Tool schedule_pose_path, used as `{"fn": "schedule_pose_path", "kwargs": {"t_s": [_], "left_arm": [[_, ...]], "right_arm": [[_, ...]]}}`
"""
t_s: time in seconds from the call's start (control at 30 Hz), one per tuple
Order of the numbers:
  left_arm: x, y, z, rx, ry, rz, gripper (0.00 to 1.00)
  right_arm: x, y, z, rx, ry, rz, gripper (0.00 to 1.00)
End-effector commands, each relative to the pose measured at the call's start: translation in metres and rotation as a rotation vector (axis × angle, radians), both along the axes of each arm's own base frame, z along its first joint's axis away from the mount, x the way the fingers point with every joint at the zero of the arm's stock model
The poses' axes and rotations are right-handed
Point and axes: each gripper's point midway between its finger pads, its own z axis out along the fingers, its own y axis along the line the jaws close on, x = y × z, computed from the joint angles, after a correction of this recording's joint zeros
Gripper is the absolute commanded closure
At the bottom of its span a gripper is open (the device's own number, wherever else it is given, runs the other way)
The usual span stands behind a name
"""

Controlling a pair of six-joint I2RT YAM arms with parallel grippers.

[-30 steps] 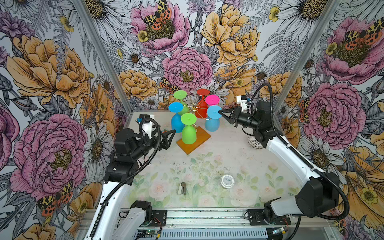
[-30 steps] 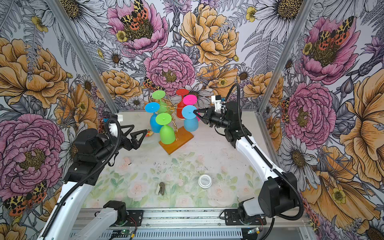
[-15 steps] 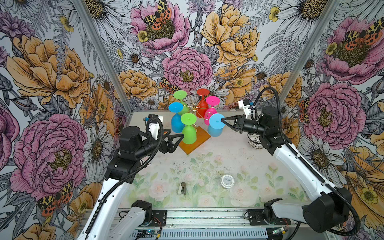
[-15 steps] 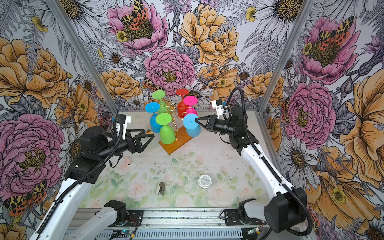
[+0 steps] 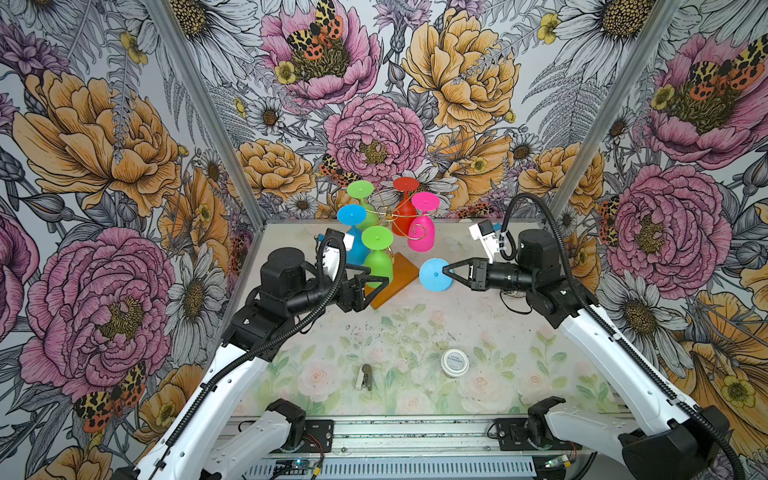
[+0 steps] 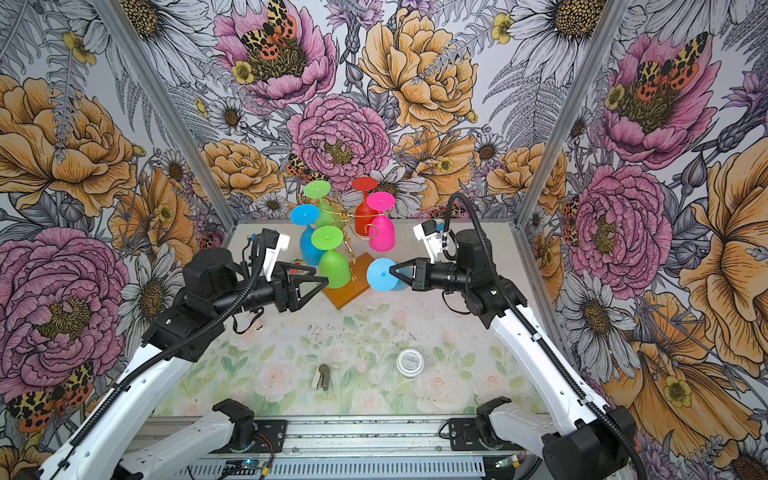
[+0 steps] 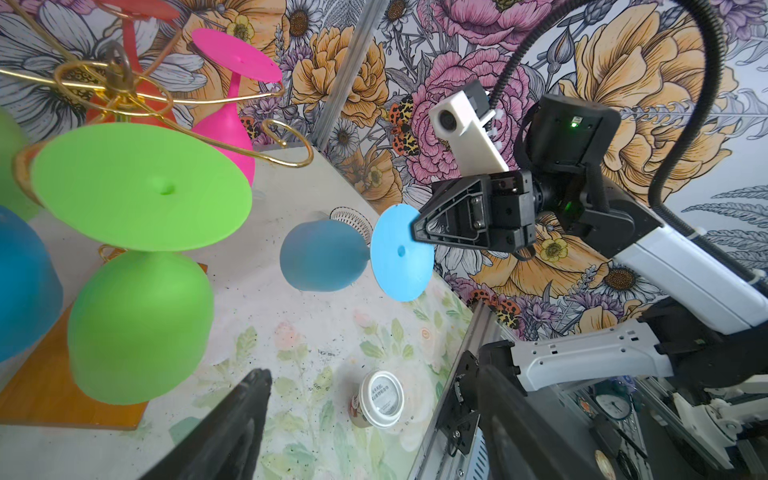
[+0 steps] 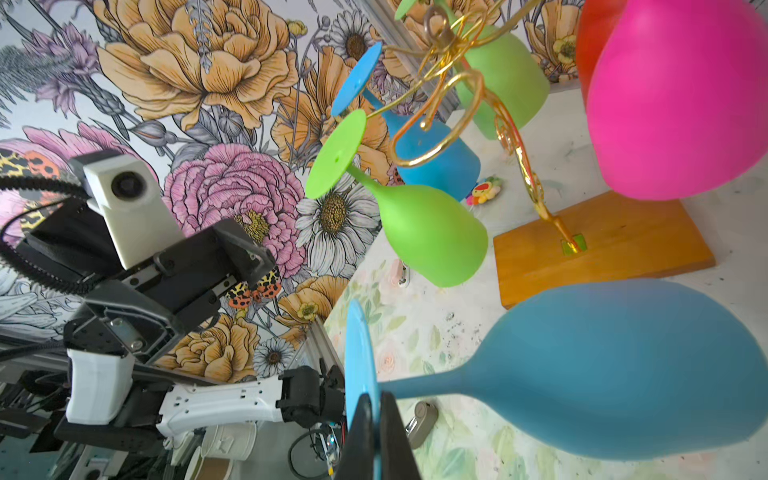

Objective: Take the wine glass off the wine glass rack
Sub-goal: 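Carry the blue glass toward the left gripper while the left arm reaches toward it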

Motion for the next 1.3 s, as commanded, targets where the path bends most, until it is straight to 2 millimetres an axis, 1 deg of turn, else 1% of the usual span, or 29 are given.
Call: {"fn": "schedule_pose_path", "kwargs": {"t_s": [0.0, 0.2, 0.37, 0.47, 0.63, 0.7, 0.77, 0.93, 1.27], "left_arm": [[-0.007, -0.008, 0.007, -0.025, 0.024, -0.053, 0.22], [-0.013, -0.027, 0.0, -0.023, 0.071, -0.142, 0.27], [-0.012, -0.037, -0.011, -0.016, 0.117, -0.188, 0.33], [-0.014, -0.043, -0.014, -0.017, 0.14, -0.222, 0.35], [-0.024, -0.056, -0.017, -0.017, 0.163, -0.299, 0.42], [-0.025, -0.058, -0.019, -0.01, 0.163, -0.307, 0.43], [-0.025, -0.061, -0.022, -0.004, 0.164, -0.313, 0.46], [-0.027, -0.065, -0.024, -0.002, 0.179, -0.335, 0.58], [-0.032, -0.074, -0.029, 0.005, 0.193, -0.374, 0.68]], "right_arm": [[-0.015, 0.002, 0.004, -0.054, -0.113, 0.035, 1.0], [-0.028, 0.012, 0.009, -0.052, -0.157, 0.095, 1.0], [-0.039, 0.024, 0.016, -0.045, -0.193, 0.158, 1.0], [-0.043, 0.029, 0.019, -0.043, -0.212, 0.181, 1.0], [-0.047, 0.036, 0.021, -0.044, -0.224, 0.21, 1.0], [-0.047, 0.037, 0.021, -0.048, -0.236, 0.214, 1.0], [-0.047, 0.037, 0.021, -0.053, -0.248, 0.213, 1.0], [-0.048, 0.037, 0.025, -0.053, -0.271, 0.212, 1.0], [-0.049, 0.035, 0.027, -0.056, -0.285, 0.202, 1.0]]}}
